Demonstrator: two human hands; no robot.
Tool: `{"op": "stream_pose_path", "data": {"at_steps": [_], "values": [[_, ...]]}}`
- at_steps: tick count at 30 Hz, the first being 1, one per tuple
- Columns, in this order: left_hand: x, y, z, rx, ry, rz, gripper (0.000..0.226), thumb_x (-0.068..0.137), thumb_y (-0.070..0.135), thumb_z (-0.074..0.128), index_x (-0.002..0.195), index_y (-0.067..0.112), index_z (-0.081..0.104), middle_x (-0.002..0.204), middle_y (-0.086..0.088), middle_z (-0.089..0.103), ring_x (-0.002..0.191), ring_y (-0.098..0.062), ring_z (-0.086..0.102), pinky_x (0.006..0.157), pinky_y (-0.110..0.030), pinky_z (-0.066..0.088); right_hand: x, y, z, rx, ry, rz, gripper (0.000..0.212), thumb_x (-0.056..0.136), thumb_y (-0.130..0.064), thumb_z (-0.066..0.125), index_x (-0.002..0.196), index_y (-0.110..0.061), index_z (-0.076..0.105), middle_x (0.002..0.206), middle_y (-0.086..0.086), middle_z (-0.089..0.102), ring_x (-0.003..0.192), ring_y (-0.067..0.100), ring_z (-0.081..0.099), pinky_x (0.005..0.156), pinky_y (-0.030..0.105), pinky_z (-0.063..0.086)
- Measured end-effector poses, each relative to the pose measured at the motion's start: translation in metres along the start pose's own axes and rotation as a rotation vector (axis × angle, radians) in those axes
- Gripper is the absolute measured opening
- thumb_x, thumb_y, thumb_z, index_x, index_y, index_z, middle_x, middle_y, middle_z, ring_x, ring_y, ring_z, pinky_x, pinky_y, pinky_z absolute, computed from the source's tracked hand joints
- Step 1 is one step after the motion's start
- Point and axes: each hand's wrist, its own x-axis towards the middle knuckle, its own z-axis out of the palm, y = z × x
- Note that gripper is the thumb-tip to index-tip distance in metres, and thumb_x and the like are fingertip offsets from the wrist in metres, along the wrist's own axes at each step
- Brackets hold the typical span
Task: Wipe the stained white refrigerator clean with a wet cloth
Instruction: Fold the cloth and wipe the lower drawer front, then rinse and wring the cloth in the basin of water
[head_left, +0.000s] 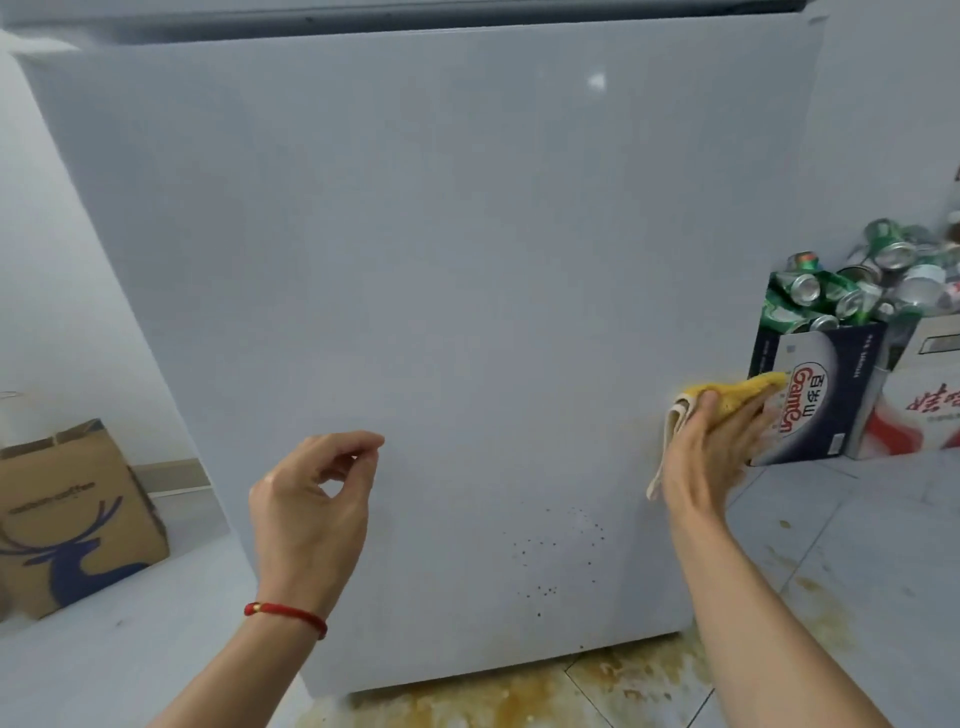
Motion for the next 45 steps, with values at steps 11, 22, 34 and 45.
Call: {"op": "stream_pose_path", "data": {"at_steps": [11, 22, 34, 45], "values": [[0.02, -0.04, -0.053, -0.042, 0.451, -0.481, 0.015, 0.088, 0.01, 0.049, 0.079, 0.012, 0.061, 0.07, 0.002, 0.056, 0.064, -0.011, 0.05, 0.06, -0.027, 0.042, -0.212, -0.047, 0.132, -0.397, -0.154, -0.882, 0.072, 0.106, -0.056, 0.037, 0.165, -0.03, 0.005, 0.172, 0.012, -0.007, 0.157, 0.044, -0.009, 0.12, 0.073, -0.001], [0.015, -0.085, -0.106, 0.161, 0.509, -0.581, 0.015, 0.087, 0.012, 0.048, 0.076, 0.02, 0.055, 0.074, 0.005, 0.054, 0.07, -0.013, 0.051, 0.07, -0.034, 0.049, -0.298, -0.054, 0.208, -0.252, -0.474, -1.563, 0.057, 0.103, -0.001, 0.036, 0.157, -0.019, 0.043, 0.168, -0.001, 0.031, 0.158, 0.021, 0.02, 0.13, 0.046, 0.002], [-0.069, -0.091, -0.246, 0.685, 0.139, -1.077, 0.015, 0.092, 0.014, 0.052, 0.093, 0.011, 0.067, 0.088, -0.006, 0.065, 0.074, -0.019, 0.056, 0.062, -0.03, 0.048, -0.478, -0.054, 0.138, 0.49, -1.467, 0.691, 0.022, 0.109, -0.025, 0.05, 0.115, -0.014, 0.068, 0.11, 0.008, 0.074, 0.106, 0.031, 0.07, 0.092, 0.043, 0.06], [-0.173, -0.082, -0.405, -0.062, 0.251, -1.419, 0.034, 0.1, 0.034, 0.058, 0.11, 0.003, 0.065, 0.1, -0.018, 0.069, 0.08, -0.029, 0.068, 0.072, -0.043, 0.064, -0.593, -0.088, 0.077, 0.634, -1.733, 1.287, 0.056, 0.11, -0.037, 0.03, 0.136, 0.0, 0.063, 0.132, 0.023, 0.068, 0.124, 0.038, 0.065, 0.104, 0.054, 0.053]]}}
